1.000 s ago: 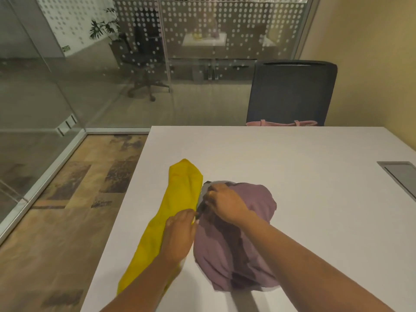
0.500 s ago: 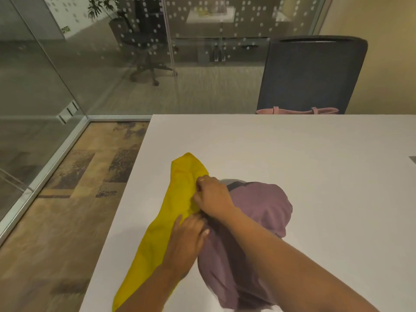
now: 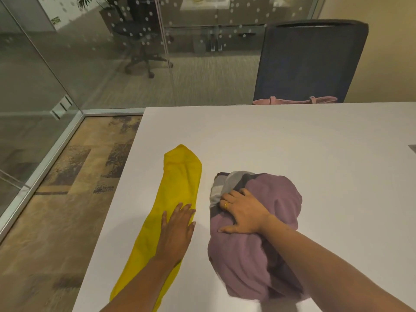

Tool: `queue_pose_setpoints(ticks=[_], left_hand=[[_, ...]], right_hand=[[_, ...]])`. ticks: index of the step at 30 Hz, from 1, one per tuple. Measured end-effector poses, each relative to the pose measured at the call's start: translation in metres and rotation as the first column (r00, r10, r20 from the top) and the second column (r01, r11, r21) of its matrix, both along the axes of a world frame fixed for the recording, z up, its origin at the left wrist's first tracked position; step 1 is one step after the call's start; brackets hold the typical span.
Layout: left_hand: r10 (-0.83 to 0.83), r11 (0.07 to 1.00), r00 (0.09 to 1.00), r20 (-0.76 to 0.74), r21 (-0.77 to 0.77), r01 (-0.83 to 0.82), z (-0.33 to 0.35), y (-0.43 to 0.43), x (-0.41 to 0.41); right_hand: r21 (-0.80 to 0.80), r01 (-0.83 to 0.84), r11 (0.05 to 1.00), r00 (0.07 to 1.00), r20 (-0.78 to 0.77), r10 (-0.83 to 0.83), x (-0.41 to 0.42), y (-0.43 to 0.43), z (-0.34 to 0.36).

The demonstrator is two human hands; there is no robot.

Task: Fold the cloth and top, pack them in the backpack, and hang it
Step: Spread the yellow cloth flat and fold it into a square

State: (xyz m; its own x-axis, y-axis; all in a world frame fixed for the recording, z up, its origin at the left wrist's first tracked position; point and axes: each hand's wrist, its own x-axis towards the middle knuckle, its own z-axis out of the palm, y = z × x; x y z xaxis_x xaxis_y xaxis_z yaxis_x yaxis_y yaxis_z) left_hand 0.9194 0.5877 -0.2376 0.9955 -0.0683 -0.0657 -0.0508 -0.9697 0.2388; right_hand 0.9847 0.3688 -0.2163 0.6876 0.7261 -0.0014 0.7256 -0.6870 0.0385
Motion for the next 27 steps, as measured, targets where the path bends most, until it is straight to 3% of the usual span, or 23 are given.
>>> queue_pose_setpoints(ticks=[5,10,12,14,17,21,27], left_hand=[[-0.038,0.991,0.998,-0.044,-0.13,0.032,-0.001,-0.02,0.006],[-0.054,0.976,0.998,-0.043,-0.215,0.043,0.007,-0.036,0.014],[-0.011,0.959,1.0,-0.024,-0.284,0.004,0.009,-0.037,0.014],[0.03,0.972,0.997,0.075,-0.235,-0.012,0.006,-0.037,0.013],[0.125,0.988,0.991,0.048,-0.092,-0.12,0.008,-0.036,0.009],[0.111,0.994,0.985,-0.13,-0.002,-0.113,0.008,-0.038,0.012],[0.028,1.0,0.977,-0.213,0.0,-0.029,0.016,-0.045,0.024]], right_hand=[[-0.185,0.107,0.977,0.976,-0.168,-0.139,0.016,-0.055,0.02],[-0.406,0.328,0.853,0.903,-0.13,-0.41,0.016,-0.112,0.04],[-0.388,0.484,0.784,0.845,-0.025,-0.534,0.005,-0.113,0.042],[-0.273,0.646,0.713,0.749,0.047,-0.661,-0.007,-0.101,0.038],[-0.173,0.774,0.609,0.613,-0.038,-0.789,-0.023,-0.084,0.024],[-0.182,0.791,0.584,0.582,-0.072,-0.81,-0.031,-0.092,0.005],[-0.213,0.801,0.56,0.562,-0.054,-0.825,-0.033,-0.114,0.003]])
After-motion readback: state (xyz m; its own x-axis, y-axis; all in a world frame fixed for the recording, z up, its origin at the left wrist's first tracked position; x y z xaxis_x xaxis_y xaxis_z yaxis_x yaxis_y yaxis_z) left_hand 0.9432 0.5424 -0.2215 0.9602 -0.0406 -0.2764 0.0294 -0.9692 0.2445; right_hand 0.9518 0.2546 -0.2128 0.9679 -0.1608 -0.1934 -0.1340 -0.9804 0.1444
